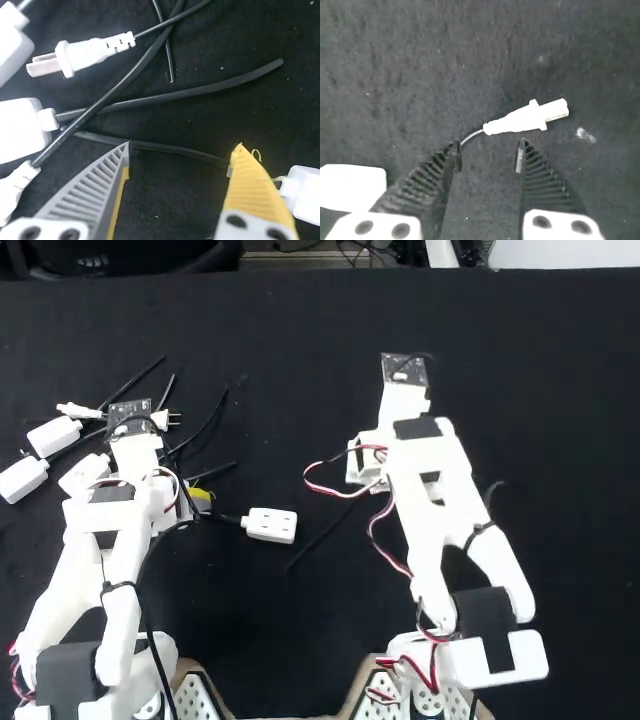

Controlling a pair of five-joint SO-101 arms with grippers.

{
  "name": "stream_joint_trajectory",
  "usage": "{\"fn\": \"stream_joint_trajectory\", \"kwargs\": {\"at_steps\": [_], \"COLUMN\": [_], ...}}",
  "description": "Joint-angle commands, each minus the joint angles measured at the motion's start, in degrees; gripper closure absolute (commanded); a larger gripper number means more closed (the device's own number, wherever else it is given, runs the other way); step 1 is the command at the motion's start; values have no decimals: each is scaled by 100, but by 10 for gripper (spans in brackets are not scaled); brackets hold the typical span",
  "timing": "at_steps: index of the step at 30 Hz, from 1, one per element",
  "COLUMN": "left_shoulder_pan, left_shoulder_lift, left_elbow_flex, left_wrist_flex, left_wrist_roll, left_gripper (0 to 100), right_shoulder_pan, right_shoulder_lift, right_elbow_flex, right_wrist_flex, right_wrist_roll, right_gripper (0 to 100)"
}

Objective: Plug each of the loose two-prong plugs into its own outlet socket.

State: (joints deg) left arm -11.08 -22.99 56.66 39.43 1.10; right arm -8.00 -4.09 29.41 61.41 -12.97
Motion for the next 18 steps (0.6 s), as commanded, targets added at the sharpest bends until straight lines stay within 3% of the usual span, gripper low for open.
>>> {"fn": "stream_joint_trajectory", "kwargs": {"at_steps": [1,6,18], "left_shoulder_pan": [57,57,48], "left_shoulder_lift": [-202,-202,-202], "left_elbow_flex": [-31,-31,-40], "left_wrist_flex": [-79,-70,-79], "left_wrist_roll": [53,53,53], "left_gripper": [683,683,683], "right_shoulder_pan": [114,167,484], "right_shoulder_lift": [-31,268,1938], "right_elbow_flex": [-277,-330,-1745], "right_wrist_flex": [62,70,651], "right_wrist_roll": [-79,-835,-1336], "right_gripper": [825,824,824]}}
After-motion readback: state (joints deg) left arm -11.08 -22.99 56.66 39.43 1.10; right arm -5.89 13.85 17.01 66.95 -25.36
